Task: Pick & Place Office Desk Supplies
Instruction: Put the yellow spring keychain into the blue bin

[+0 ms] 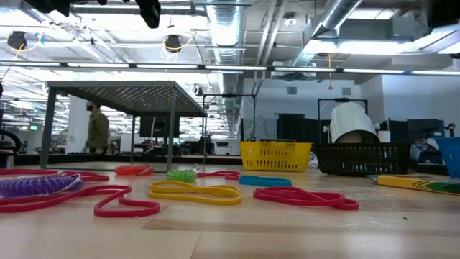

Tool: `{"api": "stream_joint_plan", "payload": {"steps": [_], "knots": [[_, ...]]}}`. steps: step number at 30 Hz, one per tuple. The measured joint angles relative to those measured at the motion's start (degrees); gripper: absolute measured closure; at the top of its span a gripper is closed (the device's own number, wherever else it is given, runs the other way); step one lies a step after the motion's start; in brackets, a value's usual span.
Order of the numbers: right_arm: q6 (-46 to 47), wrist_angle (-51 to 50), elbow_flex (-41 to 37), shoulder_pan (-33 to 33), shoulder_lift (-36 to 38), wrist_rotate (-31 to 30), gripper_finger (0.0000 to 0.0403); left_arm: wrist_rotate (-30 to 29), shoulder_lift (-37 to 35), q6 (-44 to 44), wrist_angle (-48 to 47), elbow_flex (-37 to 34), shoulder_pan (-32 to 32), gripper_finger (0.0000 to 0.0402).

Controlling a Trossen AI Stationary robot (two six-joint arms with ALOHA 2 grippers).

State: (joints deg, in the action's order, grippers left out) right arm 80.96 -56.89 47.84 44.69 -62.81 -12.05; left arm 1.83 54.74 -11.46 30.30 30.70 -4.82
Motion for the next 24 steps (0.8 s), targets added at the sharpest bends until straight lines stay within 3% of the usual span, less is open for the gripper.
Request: {"api": "stream_joint_plan", "payload": {"steps": [14,24], "knots": [[3.1,0.4,0.0,2.1,-13.5,4.0,0.0403,0.0,0.0,0.0,0.0,0.0,0.0,0.0282],[3.1,0.1,0.0,1.7,-15.2,4.7,0.0403,0.0,0.0,0.0,0.0,0.0,0.0,0.0282]]}}
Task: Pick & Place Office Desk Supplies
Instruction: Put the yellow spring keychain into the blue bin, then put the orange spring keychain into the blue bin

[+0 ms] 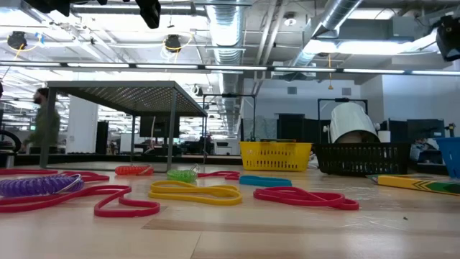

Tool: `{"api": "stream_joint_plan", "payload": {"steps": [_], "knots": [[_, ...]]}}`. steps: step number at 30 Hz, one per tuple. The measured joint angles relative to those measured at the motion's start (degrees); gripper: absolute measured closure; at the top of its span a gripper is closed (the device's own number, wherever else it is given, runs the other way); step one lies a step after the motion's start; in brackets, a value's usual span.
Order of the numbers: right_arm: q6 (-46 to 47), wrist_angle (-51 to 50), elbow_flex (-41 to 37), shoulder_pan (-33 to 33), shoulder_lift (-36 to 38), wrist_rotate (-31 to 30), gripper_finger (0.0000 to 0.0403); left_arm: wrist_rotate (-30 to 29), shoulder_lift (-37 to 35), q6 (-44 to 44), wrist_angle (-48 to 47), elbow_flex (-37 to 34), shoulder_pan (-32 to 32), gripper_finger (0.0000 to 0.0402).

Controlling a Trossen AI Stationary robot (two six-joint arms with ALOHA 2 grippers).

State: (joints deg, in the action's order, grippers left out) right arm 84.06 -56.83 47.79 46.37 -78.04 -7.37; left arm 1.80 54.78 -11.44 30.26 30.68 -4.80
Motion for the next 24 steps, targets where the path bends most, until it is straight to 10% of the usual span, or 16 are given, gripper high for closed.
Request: {"api": "stream_joint_plan", "payload": {"steps": [10,24], "knots": [[-0.2,-1.2,0.0,0.0,0.0,-0.1,0.0386,0.0,0.0,0.0,-0.5,0.0,0.0,0.0282],[1.3,-5.7,0.0,0.0,1.2,0.0,0.022,0.0,0.0,0.4,-0.9,0.0,0.0,0.0282]]}}
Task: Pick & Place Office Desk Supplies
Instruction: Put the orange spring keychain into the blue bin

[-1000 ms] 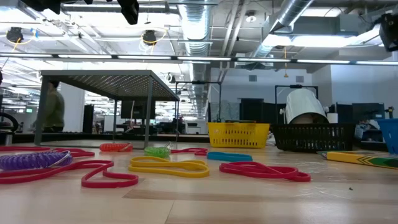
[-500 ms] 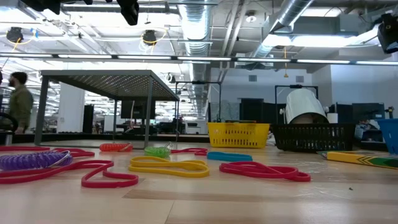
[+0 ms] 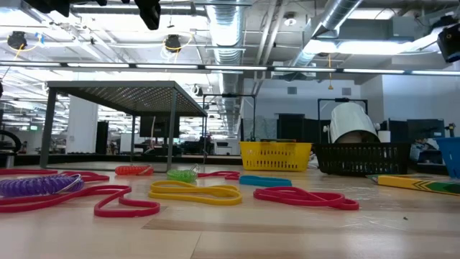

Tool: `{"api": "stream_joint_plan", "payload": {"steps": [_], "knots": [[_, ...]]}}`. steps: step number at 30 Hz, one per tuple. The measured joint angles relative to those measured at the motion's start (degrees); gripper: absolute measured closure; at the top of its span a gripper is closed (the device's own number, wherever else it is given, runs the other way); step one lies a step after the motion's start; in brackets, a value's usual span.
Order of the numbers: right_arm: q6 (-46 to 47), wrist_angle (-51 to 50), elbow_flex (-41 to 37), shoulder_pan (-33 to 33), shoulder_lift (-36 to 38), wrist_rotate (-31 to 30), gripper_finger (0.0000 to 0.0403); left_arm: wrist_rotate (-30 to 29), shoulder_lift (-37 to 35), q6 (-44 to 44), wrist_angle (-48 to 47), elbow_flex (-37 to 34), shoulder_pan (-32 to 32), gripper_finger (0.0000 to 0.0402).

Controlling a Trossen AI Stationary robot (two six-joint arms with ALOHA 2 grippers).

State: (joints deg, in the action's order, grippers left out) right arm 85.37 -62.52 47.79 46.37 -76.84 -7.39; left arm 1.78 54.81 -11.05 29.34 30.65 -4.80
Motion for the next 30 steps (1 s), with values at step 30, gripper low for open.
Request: {"api": "stream_joint_plan", "payload": {"steps": [30], "knots": [[-37.6,17.1,14.5,-7.9,-17.5,6.0,0.0325,-0.1,0.0,-1.4,0.2,0.0,0.8,0.0282]]}}
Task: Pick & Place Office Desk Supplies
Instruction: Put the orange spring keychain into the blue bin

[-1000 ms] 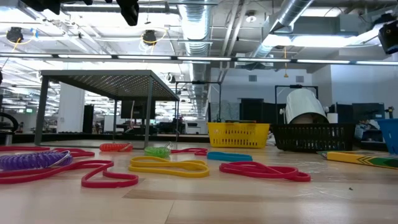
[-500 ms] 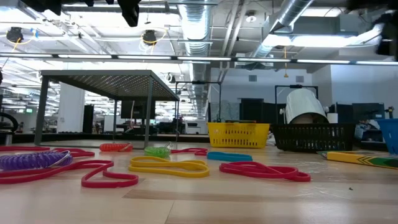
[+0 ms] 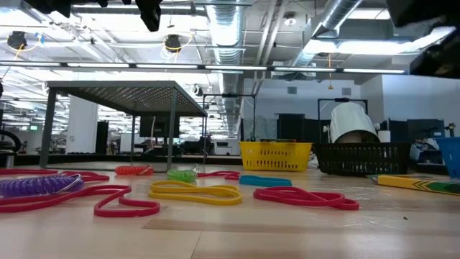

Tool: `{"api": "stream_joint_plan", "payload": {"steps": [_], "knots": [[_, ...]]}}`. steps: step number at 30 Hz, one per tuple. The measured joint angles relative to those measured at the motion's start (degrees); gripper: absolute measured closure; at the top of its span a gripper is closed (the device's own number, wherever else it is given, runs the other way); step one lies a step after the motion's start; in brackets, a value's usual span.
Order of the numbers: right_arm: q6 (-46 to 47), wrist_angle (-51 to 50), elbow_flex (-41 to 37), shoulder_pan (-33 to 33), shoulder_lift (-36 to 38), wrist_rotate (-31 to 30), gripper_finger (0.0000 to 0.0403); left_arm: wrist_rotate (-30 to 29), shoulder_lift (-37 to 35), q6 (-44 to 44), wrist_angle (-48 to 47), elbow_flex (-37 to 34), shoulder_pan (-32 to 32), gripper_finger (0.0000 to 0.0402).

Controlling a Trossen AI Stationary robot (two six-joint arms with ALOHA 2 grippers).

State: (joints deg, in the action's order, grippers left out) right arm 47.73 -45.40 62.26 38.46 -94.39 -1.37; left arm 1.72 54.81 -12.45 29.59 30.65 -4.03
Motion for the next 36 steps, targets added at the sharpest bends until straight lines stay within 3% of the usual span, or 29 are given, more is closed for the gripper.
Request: {"api": "stream_joint_plan", "payload": {"steps": [18,36], "knots": [[-0.8,-3.1,12.5,2.2,-16.1,4.5,0.0318,0.0,0.0,0.0,-1.2,0.0,1.1,0.0282],[-1.2,-4.0,13.2,1.6,-20.7,2.0,0.0321,0.1,0.0,-1.6,-1.8,0.0,1.1,0.0282]]}}
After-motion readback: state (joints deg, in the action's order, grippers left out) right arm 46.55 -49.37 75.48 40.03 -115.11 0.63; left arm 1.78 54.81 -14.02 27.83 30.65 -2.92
